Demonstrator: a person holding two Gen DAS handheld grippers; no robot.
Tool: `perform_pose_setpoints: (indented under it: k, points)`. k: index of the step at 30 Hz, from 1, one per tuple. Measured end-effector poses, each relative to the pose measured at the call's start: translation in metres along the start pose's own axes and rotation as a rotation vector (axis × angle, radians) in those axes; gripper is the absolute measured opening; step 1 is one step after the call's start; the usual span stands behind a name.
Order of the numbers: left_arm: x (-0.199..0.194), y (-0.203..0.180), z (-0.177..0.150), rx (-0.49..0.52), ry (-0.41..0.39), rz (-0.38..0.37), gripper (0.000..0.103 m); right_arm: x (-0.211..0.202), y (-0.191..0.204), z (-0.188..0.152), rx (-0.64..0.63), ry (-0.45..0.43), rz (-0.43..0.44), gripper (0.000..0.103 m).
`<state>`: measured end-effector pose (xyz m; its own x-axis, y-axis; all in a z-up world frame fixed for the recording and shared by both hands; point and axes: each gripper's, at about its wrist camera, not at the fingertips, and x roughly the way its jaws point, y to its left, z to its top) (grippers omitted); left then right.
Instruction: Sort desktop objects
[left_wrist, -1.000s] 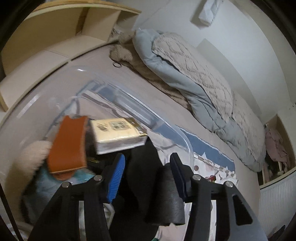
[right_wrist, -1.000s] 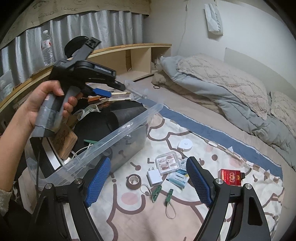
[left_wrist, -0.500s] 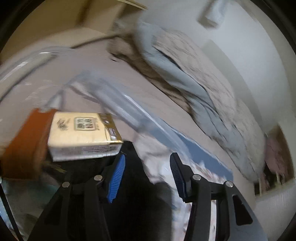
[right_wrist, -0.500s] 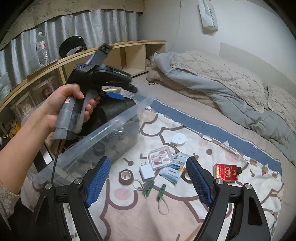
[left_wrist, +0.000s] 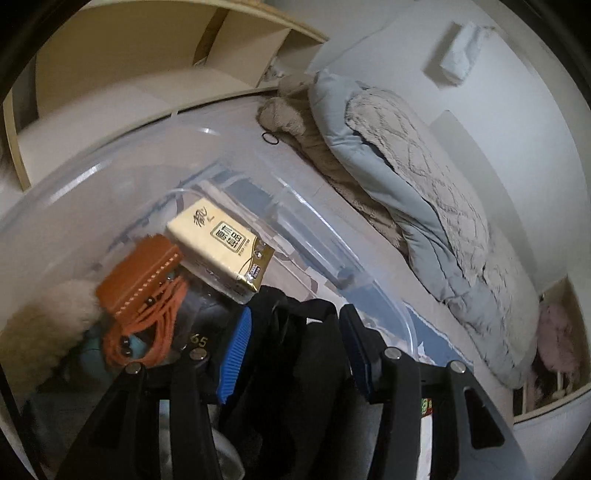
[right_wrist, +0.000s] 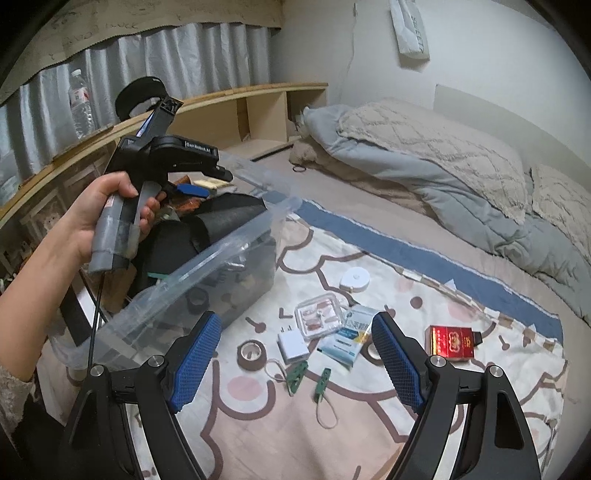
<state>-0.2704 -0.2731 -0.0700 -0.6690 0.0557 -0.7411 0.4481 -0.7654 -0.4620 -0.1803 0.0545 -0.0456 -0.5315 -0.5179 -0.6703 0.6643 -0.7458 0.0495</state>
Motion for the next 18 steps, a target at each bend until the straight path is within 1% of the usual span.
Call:
perform_pose_setpoints:
  k: [9, 14, 18]
  points:
    - [-0.039, -0.006, -0.008, 0.117, -0.061, 0.075, 0.049, -0.011, 0.007, 0.011, 0.041, -0.079, 0.038, 0.084]
    - [-0.066, -0.016, -0.024, 0.217, -0.100, 0.130, 0.050, -0.018, 0.012, 0.019, 0.056, -0.148, 0.053, 0.084]
    - [-0.084, -0.023, -0.039, 0.277, -0.123, 0.151, 0.050, -0.021, 0.016, 0.026, 0.073, -0.182, 0.070, 0.084]
